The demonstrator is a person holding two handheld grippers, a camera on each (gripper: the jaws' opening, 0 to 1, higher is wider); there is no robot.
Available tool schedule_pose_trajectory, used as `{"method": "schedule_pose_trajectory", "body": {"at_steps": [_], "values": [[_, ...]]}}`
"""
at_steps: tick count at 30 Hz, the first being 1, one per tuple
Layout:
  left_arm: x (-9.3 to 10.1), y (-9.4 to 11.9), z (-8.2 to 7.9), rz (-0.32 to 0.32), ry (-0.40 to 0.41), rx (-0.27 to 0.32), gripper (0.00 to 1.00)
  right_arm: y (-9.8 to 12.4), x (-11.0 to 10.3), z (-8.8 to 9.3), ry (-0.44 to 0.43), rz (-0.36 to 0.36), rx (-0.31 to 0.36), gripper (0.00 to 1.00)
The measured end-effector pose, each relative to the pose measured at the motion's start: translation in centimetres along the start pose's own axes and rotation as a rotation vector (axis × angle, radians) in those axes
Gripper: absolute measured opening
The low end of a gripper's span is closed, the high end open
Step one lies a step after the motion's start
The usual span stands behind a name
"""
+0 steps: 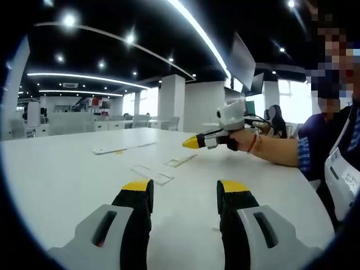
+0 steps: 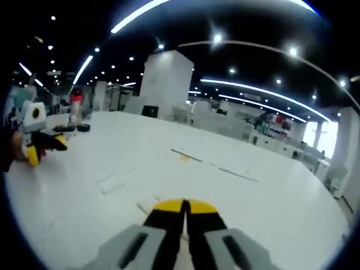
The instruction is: Locate the socket holder cover, grip the socket holder cover, clip it into the socket holder slot.
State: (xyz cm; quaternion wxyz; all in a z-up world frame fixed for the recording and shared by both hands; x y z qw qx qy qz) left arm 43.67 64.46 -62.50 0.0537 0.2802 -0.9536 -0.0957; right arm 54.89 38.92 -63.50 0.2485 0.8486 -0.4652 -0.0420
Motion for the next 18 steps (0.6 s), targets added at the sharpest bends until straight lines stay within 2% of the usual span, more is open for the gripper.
{"method": "schedule_pose_trajectory", "body": {"at_steps": [3,5,10,13,15,18], "values": [[0.0,0.0,0.0,0.001,-0.001,0.001,0.46,-0.2,0.2,0.3,0.001,-0.021,-0.015,0.04],[0.0,0.0,0.0,0.002,-0.001,0.002,0.46,0.2,0.8,0.2,-0.032,-0.012,-0.010,0.04],[0.0,0.1,0.1,0.004,0.001,0.002,0.46,1.3,4.5,2.3,-0.159,0.137,-0.075,0.04],[0.0,0.1,0.2,0.006,0.002,0.000,0.46,1.3,5.3,3.4,-0.257,0.123,-0.086,0.04],[0.0,0.2,0.2,0.007,0.002,0.001,0.46,1.2,5.7,3.9,-0.341,0.093,-0.065,0.04],[0.0,0.3,0.2,0.005,0.001,0.001,0.46,1.2,5.7,4.2,-0.384,0.073,-0.054,0.04]]}}
Point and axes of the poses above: the point that each gripper's makers call its tool centre point, and the gripper's own axes: y roughly backward along the fingers, x roughly to its right, z roughly out of its underside, the point moved 5 cm from there along y, roughly backward along the fingers, and after that the axes turned 9 degrees about -x, right-handed, at the moved point
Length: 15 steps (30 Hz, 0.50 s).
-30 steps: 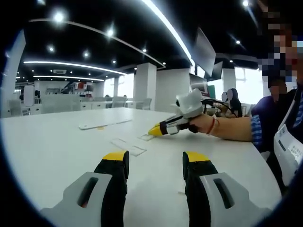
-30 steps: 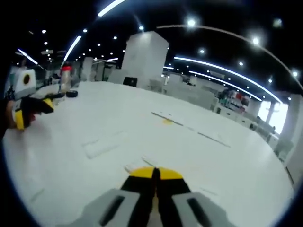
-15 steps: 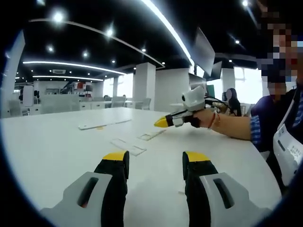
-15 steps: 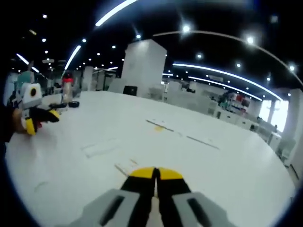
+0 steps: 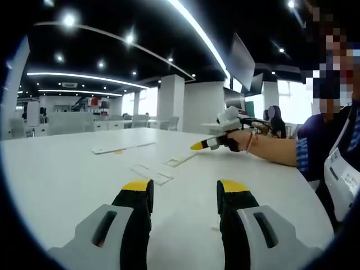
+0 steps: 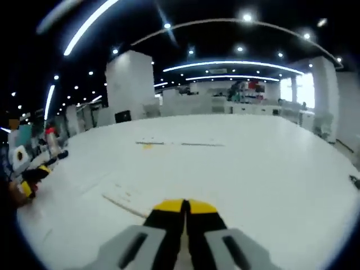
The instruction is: Locate the socket holder cover, grip the socket holder cover, clip it into the socket holder slot.
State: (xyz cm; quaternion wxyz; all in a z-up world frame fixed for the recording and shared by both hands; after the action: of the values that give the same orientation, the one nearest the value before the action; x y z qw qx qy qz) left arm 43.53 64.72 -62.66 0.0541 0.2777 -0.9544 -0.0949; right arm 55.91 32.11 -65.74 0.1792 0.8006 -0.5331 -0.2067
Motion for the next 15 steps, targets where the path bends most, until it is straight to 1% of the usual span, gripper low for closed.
{"method": "schedule_pose_trajectory", "body": {"at_steps": [4,10,15], "values": [[0.05,0.07,0.15,-0.002,-0.001,0.000,0.46,0.06,-0.38,0.33,0.012,0.007,-0.003,0.04],[0.07,0.12,0.27,-0.001,0.001,0.000,0.46,-0.03,-0.26,0.78,0.087,0.056,-0.031,0.04],[0.05,0.11,0.27,-0.002,0.001,-0.001,0.46,-0.25,-0.07,0.77,0.085,0.048,-0.044,0.04]]}}
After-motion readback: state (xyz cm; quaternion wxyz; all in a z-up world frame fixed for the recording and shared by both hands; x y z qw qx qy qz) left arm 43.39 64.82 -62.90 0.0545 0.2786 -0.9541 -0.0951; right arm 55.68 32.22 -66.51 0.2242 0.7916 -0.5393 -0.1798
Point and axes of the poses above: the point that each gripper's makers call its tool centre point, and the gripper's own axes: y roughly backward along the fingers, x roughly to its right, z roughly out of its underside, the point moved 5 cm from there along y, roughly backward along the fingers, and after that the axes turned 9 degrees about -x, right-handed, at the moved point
